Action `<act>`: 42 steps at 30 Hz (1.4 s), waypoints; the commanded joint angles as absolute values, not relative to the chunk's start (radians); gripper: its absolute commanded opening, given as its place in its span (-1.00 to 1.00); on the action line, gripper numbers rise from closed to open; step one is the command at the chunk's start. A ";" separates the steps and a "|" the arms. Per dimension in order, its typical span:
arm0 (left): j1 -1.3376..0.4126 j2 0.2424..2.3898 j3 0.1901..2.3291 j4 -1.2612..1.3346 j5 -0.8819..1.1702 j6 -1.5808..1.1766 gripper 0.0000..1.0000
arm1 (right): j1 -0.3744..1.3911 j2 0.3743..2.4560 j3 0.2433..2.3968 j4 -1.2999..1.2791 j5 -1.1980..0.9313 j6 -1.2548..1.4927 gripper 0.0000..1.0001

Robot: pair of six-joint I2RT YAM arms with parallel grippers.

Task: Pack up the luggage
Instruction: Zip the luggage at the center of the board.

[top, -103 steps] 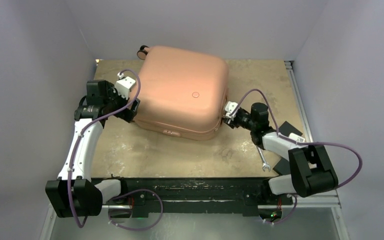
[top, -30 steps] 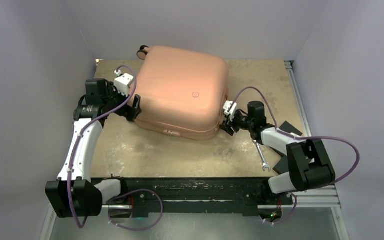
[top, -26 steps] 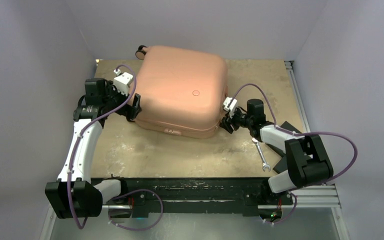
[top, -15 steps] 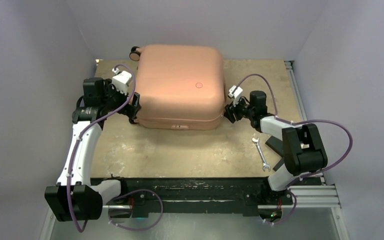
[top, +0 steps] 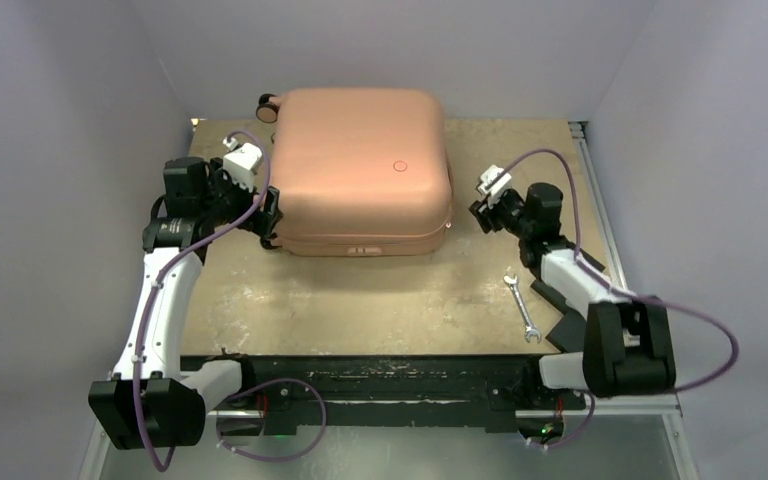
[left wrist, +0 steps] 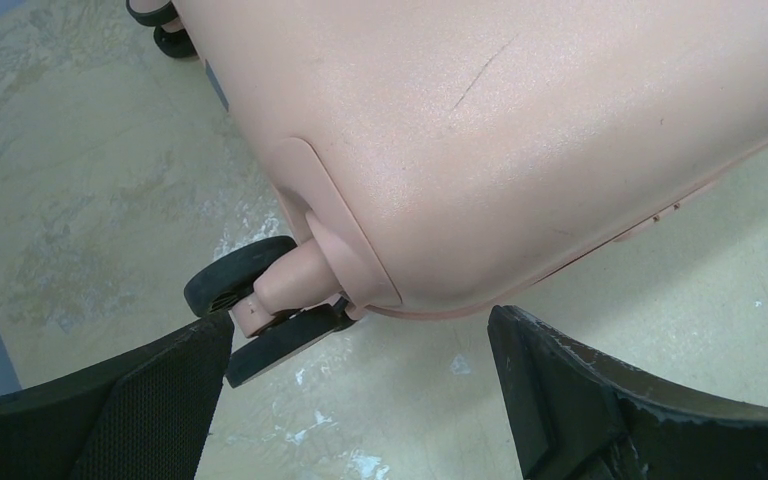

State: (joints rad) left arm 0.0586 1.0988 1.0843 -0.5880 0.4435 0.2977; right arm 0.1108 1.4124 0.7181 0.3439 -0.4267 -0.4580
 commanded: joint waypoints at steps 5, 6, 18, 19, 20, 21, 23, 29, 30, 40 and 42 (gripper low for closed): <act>0.059 1.080 1.069 -0.526 0.466 0.274 0.99 | 0.121 1.136 0.495 0.367 -0.653 -0.671 0.04; 0.058 1.080 1.071 -0.523 0.459 0.272 0.99 | 0.122 1.137 0.489 0.354 -0.687 -0.689 0.04; 0.059 1.085 1.064 -0.508 0.402 0.265 0.99 | 0.268 1.239 0.413 0.584 -0.646 -0.606 -0.03; 0.058 1.087 1.062 -0.506 0.399 0.264 0.99 | 0.275 1.246 0.413 0.599 -0.623 -0.603 -0.05; 0.059 1.087 1.060 -0.504 0.399 0.264 0.99 | 0.283 1.255 0.412 0.616 -0.599 -0.596 -0.06; 0.059 1.089 1.057 -0.502 0.398 0.264 0.99 | 0.290 1.259 0.408 0.633 -0.567 -0.590 -0.07; 0.059 1.093 1.055 -0.499 0.396 0.264 0.99 | 0.301 1.270 0.397 0.674 -0.509 -0.586 -0.08; 0.059 1.105 1.057 -0.494 0.397 0.261 0.99 | 0.308 1.295 0.385 0.742 -0.452 -0.569 -0.19; 0.059 1.106 1.057 -0.494 0.397 0.261 0.99 | 0.310 1.301 0.386 0.749 -0.446 -0.564 -0.20; 0.058 1.109 1.057 -0.495 0.388 0.262 0.99 | 0.339 1.351 0.382 0.815 -0.421 -0.558 -0.47; 0.058 1.111 1.058 -0.496 0.388 0.261 0.99 | 0.345 1.357 0.385 0.816 -0.399 -0.553 -0.52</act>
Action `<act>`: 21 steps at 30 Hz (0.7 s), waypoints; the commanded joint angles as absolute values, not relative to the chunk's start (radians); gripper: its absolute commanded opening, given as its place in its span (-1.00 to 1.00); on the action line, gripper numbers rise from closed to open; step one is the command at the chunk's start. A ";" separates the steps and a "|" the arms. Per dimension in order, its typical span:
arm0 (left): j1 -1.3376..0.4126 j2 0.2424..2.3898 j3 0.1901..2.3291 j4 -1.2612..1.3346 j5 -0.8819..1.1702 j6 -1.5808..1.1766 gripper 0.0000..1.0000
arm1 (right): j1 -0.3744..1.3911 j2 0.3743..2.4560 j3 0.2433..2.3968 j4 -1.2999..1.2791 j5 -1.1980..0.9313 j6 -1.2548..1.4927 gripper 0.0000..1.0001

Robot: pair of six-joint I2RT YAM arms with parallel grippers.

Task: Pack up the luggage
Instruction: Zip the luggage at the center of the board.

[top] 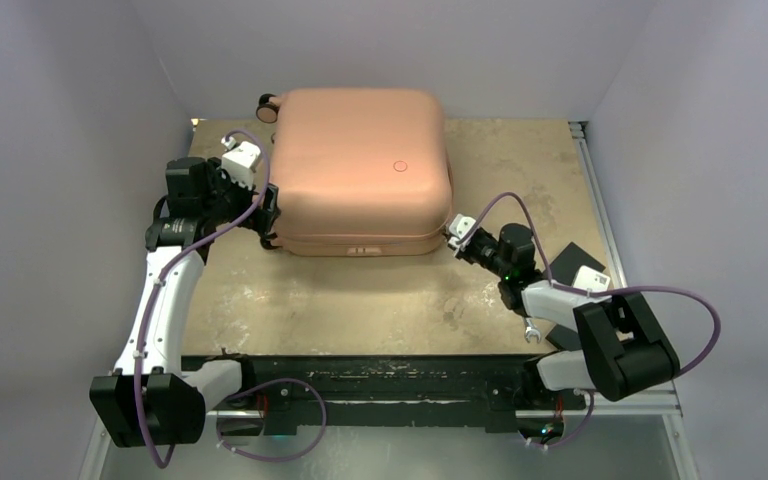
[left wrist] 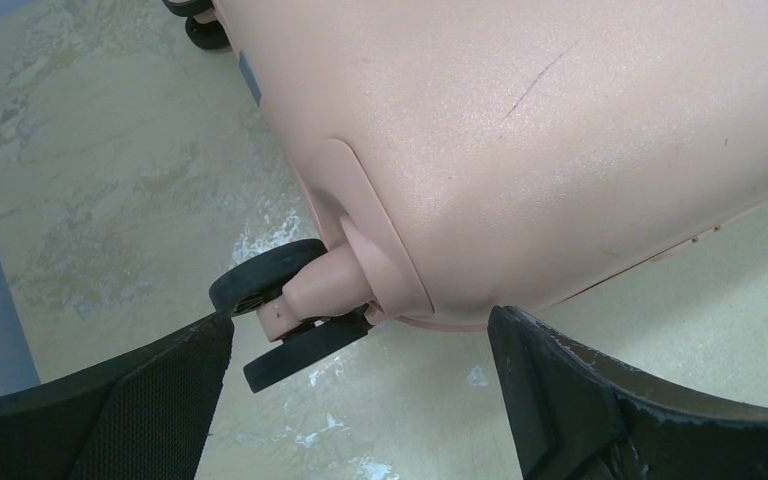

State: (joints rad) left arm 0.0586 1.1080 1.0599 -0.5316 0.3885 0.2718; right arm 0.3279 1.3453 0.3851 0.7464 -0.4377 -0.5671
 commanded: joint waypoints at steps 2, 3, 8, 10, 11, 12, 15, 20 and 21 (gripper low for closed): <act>0.058 1.112 1.058 -0.495 0.389 0.262 0.99 | 0.345 1.353 0.381 0.821 -0.370 -0.553 -0.56; 0.058 1.113 1.057 -0.495 0.388 0.262 0.99 | 0.345 1.350 0.381 0.822 -0.355 -0.552 -0.59; 0.059 1.117 1.055 -0.492 0.390 0.263 0.99 | 0.345 1.344 0.409 0.779 -0.343 -0.525 -0.71; 0.059 1.117 1.055 -0.494 0.391 0.262 0.99 | 0.345 1.344 0.421 0.767 -0.337 -0.509 -0.71; 0.058 1.116 1.056 -0.494 0.392 0.263 0.99 | 0.345 1.342 0.423 0.764 -0.336 -0.511 -0.71; 0.058 1.114 1.055 -0.494 0.394 0.264 0.99 | 0.345 1.339 0.421 0.764 -0.336 -0.511 -0.71; 0.058 1.108 1.053 -0.495 0.395 0.265 0.99 | 0.345 1.335 0.415 0.759 -0.332 -0.513 -0.69; 0.059 1.101 1.047 -0.495 0.399 0.267 0.99 | 0.343 1.331 0.407 0.773 -0.290 -0.478 -0.65; 0.059 1.100 1.047 -0.495 0.399 0.267 0.99 | 0.344 1.328 0.407 0.777 -0.283 -0.474 -0.65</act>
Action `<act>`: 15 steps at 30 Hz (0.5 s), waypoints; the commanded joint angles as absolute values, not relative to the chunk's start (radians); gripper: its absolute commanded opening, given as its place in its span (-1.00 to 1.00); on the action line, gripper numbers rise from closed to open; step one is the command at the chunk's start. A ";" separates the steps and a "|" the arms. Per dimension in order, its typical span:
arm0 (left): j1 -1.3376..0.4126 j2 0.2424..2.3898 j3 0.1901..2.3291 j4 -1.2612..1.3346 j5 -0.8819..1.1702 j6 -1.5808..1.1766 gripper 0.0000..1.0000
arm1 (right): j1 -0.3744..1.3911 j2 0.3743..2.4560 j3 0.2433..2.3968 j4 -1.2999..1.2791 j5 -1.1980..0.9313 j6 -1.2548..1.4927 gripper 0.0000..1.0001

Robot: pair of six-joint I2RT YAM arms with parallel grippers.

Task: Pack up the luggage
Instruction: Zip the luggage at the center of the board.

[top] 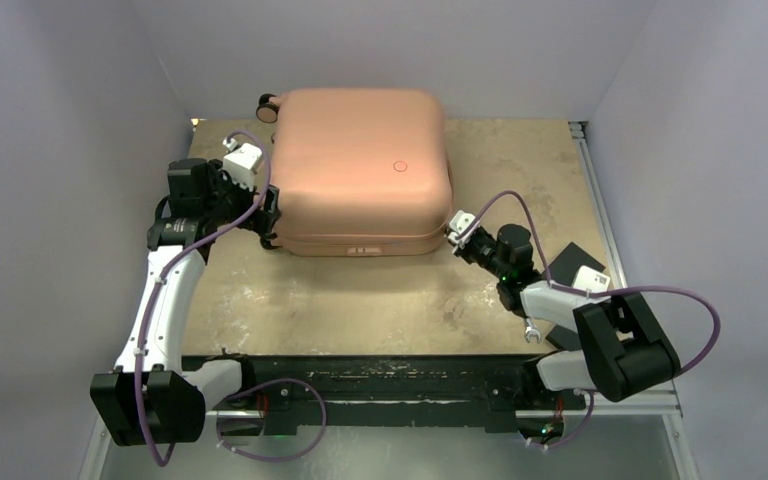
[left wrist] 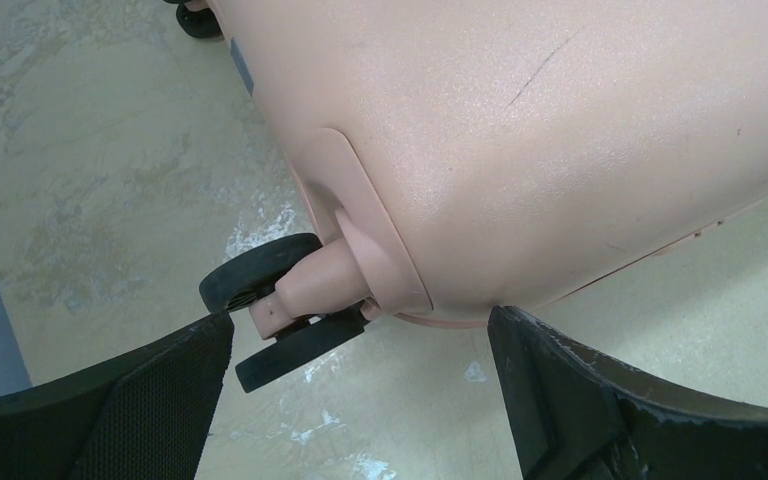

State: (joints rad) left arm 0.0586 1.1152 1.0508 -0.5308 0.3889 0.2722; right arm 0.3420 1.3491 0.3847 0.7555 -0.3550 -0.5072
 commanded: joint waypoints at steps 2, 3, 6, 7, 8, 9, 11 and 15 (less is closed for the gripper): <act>0.059 1.100 1.046 -0.495 0.401 0.267 0.99 | 0.344 1.323 0.408 0.777 -0.280 -0.468 -0.64; 0.058 1.100 1.046 -0.495 0.402 0.267 0.99 | 0.342 1.321 0.409 0.773 -0.277 -0.466 -0.64; 0.058 1.100 1.046 -0.495 0.403 0.267 0.99 | 0.338 1.320 0.411 0.763 -0.270 -0.463 -0.62; 0.058 1.101 1.045 -0.497 0.403 0.268 0.99 | 0.336 1.318 0.410 0.761 -0.263 -0.461 -0.62; 0.059 1.100 1.045 -0.497 0.404 0.268 0.99 | 0.331 1.317 0.410 0.760 -0.258 -0.457 -0.62; 0.059 1.100 1.045 -0.498 0.405 0.268 0.99 | 0.326 1.315 0.411 0.758 -0.254 -0.452 -0.62; 0.058 1.098 1.043 -0.497 0.406 0.268 0.99 | 0.317 1.309 0.412 0.748 -0.252 -0.447 -0.62; 0.059 1.102 1.043 -0.493 0.411 0.268 0.99 | 0.307 1.302 0.413 0.734 -0.276 -0.445 -0.62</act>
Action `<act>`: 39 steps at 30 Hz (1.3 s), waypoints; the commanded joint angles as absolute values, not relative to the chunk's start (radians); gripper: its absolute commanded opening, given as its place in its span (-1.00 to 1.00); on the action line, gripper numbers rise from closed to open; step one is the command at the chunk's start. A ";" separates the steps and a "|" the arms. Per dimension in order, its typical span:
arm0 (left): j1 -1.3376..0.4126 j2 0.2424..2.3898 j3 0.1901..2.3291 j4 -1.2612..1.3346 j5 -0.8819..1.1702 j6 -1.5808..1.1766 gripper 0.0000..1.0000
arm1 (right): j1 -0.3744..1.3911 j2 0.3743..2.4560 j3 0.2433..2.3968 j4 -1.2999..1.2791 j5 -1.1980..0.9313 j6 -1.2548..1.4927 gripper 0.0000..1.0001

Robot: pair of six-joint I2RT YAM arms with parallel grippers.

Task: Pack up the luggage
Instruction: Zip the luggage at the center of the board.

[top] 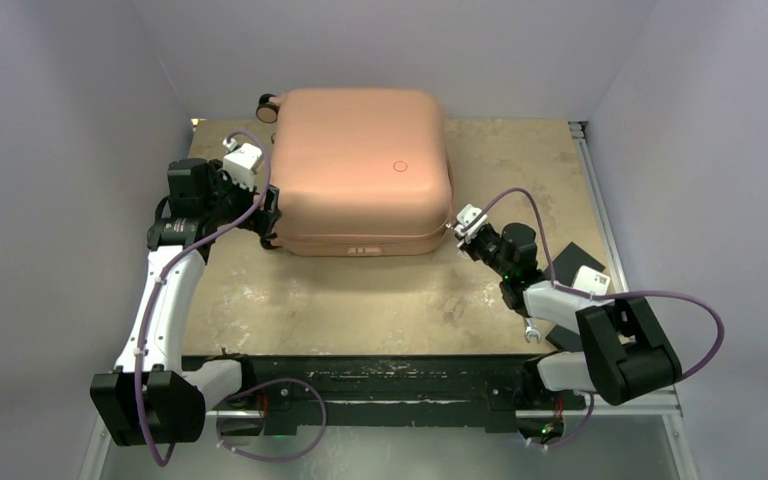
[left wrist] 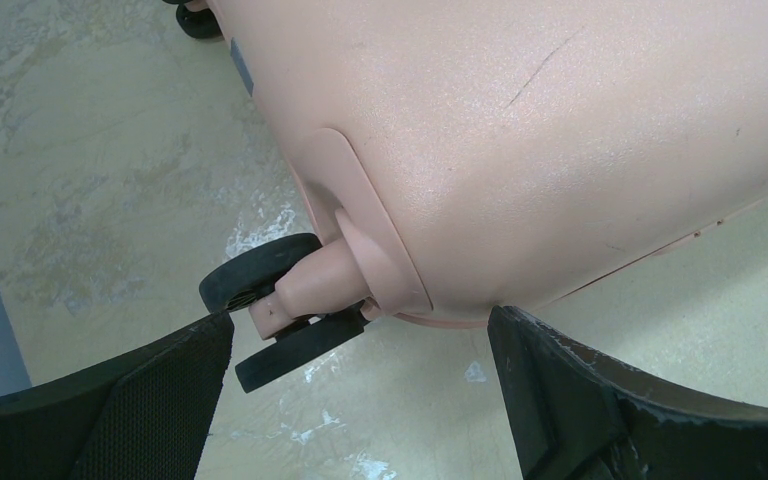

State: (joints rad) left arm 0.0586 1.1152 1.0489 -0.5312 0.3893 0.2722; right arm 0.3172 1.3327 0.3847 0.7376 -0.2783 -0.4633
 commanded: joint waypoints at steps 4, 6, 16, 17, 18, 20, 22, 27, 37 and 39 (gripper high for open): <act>0.059 1.103 1.042 -0.493 0.413 0.268 0.99 | 0.307 1.302 0.423 0.692 -0.343 -0.509 -0.61; 0.059 1.098 1.041 -0.494 0.413 0.268 0.99 | 0.307 1.305 0.419 0.671 -0.380 -0.539 -0.59; 0.058 1.098 1.039 -0.492 0.414 0.268 0.99 | 0.318 1.333 0.420 0.707 -0.426 -0.544 -0.50; 0.059 1.098 1.040 -0.492 0.414 0.267 0.99 | 0.323 1.338 0.424 0.709 -0.424 -0.545 -0.50; 0.059 1.097 1.040 -0.494 0.414 0.267 0.99 | 0.327 1.341 0.426 0.712 -0.422 -0.545 -0.50; 0.059 1.096 1.039 -0.494 0.414 0.267 0.99 | 0.335 1.345 0.426 0.719 -0.417 -0.548 -0.50; 0.058 1.097 1.038 -0.493 0.413 0.267 0.99 | 0.343 1.350 0.424 0.737 -0.406 -0.540 -0.50; 0.059 1.106 1.041 -0.492 0.414 0.267 0.99 | 0.390 1.368 0.429 0.763 -0.366 -0.544 -0.52; 0.059 1.106 1.033 -0.486 0.411 0.267 0.99 | 0.430 1.363 0.436 0.821 -0.206 -0.513 -0.60; 0.059 1.106 1.032 -0.486 0.411 0.268 0.99 | 0.434 1.357 0.438 0.833 -0.181 -0.513 -0.63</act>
